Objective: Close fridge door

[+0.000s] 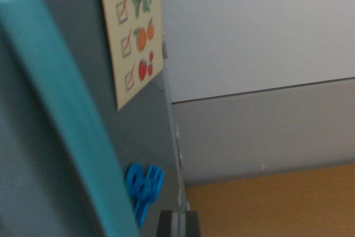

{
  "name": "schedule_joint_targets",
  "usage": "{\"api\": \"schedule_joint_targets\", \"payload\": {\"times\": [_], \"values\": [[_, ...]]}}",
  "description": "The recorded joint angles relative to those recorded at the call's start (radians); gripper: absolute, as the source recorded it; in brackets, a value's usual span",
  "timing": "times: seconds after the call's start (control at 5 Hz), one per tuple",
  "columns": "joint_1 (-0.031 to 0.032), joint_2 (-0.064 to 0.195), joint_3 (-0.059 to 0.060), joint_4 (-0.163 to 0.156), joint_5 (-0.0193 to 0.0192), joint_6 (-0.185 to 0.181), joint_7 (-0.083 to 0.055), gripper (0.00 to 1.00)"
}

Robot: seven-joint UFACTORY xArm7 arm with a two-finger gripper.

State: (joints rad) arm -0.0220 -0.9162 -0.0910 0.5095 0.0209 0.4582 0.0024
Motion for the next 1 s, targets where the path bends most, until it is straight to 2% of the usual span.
{"api": "schedule_joint_targets", "payload": {"times": [0.2,0.4,0.6,0.8,1.0], "values": [[0.0,0.0,0.0,0.0,0.0,0.0,0.0,1.0],[0.0,0.073,0.0,0.048,0.0,0.0,0.0,1.0],[0.0,0.073,0.0,0.048,0.0,0.0,0.0,1.0],[0.0,0.148,0.0,0.087,0.0,0.0,0.0,1.0],[0.0,0.148,0.0,0.087,0.0,0.0,0.0,1.0]]}}
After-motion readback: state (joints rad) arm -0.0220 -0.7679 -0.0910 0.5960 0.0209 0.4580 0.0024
